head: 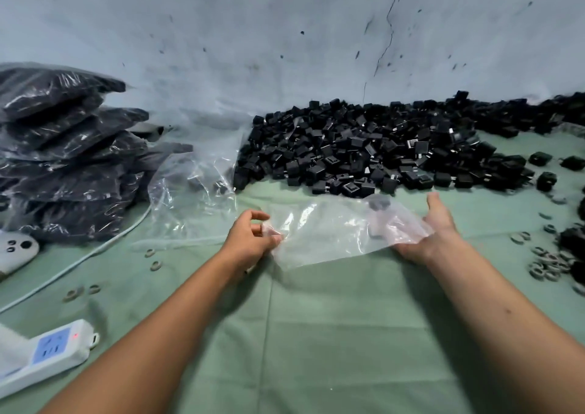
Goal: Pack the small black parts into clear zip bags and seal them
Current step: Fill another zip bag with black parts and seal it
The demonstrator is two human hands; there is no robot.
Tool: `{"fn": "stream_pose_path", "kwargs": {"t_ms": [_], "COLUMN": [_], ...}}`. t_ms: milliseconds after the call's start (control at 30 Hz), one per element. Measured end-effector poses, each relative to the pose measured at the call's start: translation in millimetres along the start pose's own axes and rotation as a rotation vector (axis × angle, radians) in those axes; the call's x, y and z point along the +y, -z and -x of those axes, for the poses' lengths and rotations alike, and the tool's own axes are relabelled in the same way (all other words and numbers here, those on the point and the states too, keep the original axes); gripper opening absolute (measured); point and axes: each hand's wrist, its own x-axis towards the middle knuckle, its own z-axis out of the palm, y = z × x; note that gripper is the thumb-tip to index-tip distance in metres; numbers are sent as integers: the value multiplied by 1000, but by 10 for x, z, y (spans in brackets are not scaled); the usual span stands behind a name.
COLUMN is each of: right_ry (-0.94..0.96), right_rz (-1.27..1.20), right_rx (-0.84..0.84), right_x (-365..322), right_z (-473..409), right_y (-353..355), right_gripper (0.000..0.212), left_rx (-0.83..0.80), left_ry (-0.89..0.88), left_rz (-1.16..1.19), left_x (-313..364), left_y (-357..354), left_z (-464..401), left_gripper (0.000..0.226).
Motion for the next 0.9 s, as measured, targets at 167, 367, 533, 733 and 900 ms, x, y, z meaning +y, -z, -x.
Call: {"fn": "stream_pose_path", "kwargs": {"t_ms": [167,367,533,733,900], "right_ry": [218,305,170,28,-49], "right_rz": [911,905,660,261,107], "right_rx": [189,-181,-229,-126,-162], "right_x": [64,453,805,1075,1371], "right_z": [-68,-250,-400,-468,-494], "right_y": [-86,-290,-537,-785,-1056], "right_gripper": [28,31,35,48,57], "left_rx": [118,420,169,-279,-65], "left_ry": [-205,-57,-74,-256,-471], "left_rz": [-304,94,418,378,-228], "left_x": [-138,-11,611,1661,2369], "left_y": [149,707,1094,1001,928], "left_z": [-9,-73,-71,72,-46], "left_gripper": [44,45,21,23,22]}}
